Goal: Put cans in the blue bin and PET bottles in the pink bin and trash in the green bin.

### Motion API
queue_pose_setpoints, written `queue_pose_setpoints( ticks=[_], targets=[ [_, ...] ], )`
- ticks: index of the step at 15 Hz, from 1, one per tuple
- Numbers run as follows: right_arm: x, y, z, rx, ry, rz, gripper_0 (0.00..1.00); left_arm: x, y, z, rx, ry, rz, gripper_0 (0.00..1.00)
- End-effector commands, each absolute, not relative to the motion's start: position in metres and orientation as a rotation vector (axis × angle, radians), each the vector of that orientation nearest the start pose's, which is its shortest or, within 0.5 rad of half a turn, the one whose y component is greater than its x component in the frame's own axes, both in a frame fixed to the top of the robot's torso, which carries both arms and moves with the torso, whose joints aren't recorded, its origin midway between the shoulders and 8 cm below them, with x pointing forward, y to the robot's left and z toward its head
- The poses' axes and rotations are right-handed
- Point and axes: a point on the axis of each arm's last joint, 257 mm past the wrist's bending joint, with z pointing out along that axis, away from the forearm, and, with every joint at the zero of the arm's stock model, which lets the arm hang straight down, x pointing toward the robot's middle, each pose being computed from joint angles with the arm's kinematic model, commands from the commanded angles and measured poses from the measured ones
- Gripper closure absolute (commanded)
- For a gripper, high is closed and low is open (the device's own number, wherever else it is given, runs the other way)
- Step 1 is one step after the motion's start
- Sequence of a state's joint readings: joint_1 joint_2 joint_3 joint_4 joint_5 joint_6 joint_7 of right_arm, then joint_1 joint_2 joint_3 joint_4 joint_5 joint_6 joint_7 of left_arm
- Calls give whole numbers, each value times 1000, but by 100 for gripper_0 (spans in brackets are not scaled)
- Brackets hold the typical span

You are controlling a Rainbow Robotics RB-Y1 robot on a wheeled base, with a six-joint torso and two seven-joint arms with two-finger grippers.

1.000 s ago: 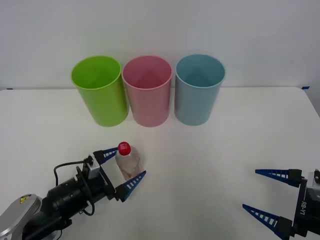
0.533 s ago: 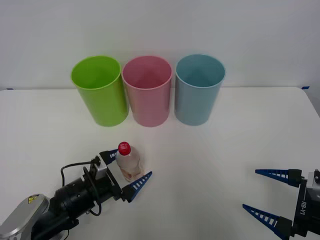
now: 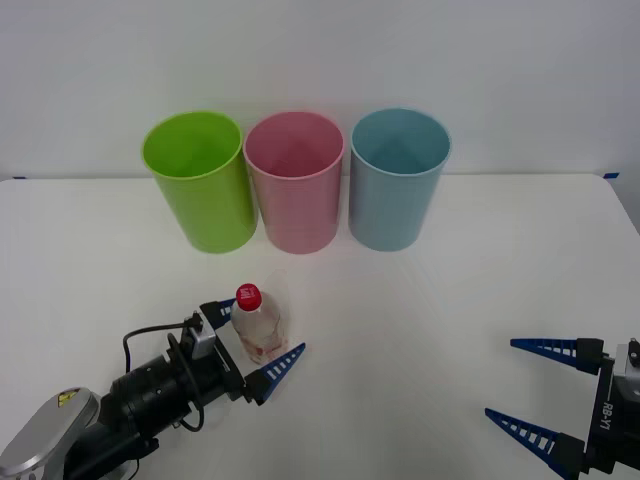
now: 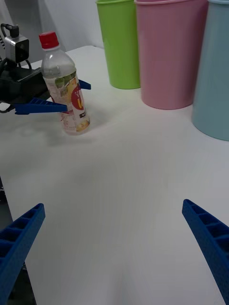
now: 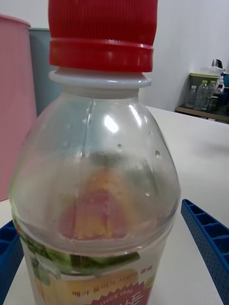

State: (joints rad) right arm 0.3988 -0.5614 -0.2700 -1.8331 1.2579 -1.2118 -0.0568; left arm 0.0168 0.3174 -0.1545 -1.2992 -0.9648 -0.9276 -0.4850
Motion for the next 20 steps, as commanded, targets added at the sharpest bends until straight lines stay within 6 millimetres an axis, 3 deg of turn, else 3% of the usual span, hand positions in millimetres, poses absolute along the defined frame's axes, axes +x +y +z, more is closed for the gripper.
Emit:
queue_pose_setpoints(
  ticks=[1, 2, 4, 5, 8, 15, 20],
  targets=[
    [306, -239, -244, -955, 1673, 631, 0, 413, 93, -288, 759, 1400, -682, 10],
    [306, -239, -244, -955, 1673, 631, 0, 413, 93, -288, 758, 1401, -682, 29],
    [306, -239, -244, -955, 1673, 631, 0, 413, 94, -288, 756, 1402, -682, 79],
    [306, -239, -244, -955, 1673, 631, 0, 414, 94, -288, 748, 1406, -682, 90],
    [306, -239, -244, -955, 1673, 631, 0, 413, 95, -289, 737, 1412, -692, 100],
    [306, -239, -244, -955, 1673, 631, 0, 412, 96, -290, 734, 1414, -693, 100],
    [306, -239, -244, -955, 1673, 631, 0, 422, 112, -278, 690, 1397, -673, 100]
  ],
)
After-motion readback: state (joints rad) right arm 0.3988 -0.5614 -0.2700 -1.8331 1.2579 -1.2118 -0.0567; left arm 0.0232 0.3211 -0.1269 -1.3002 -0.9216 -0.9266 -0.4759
